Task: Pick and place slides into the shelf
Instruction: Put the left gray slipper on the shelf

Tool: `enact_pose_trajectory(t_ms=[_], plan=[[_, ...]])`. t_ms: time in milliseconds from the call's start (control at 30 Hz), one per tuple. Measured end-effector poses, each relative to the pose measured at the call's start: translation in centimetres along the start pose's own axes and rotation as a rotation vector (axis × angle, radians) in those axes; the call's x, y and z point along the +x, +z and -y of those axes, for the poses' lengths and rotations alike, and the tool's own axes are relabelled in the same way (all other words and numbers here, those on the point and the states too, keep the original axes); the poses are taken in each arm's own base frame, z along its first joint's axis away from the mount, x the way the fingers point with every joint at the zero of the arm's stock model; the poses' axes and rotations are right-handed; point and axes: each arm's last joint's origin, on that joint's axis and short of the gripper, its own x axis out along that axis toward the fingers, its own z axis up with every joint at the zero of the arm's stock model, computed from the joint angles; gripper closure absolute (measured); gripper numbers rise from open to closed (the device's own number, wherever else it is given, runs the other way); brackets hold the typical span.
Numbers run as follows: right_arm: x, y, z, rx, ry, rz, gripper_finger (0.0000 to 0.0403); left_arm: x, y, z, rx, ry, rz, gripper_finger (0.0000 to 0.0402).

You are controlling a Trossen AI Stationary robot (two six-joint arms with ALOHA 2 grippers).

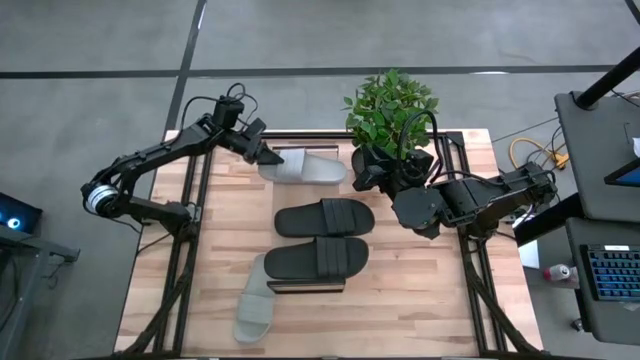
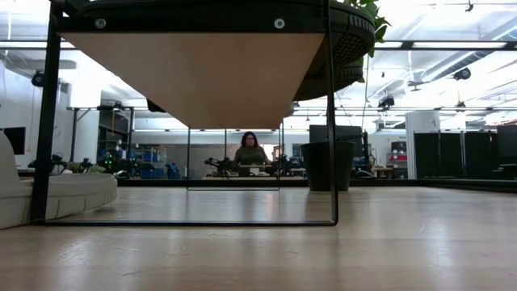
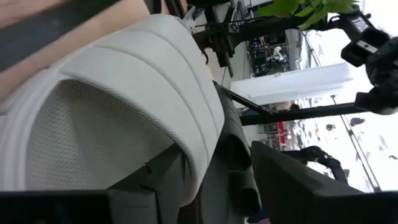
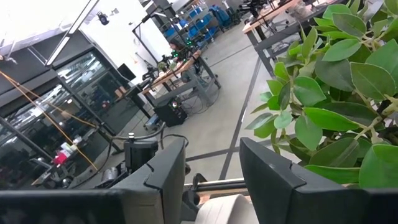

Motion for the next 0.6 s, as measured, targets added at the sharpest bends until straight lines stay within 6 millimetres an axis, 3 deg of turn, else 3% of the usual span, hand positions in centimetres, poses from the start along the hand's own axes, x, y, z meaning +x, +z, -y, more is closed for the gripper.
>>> enact_pose_trajectory(t_ms=[600], plan=[[0.0,0.0,0.0,0.001,0.0,0.0,0.0259,0.14,0.2,-0.23,0.062,0.041,0.041,0.0234]])
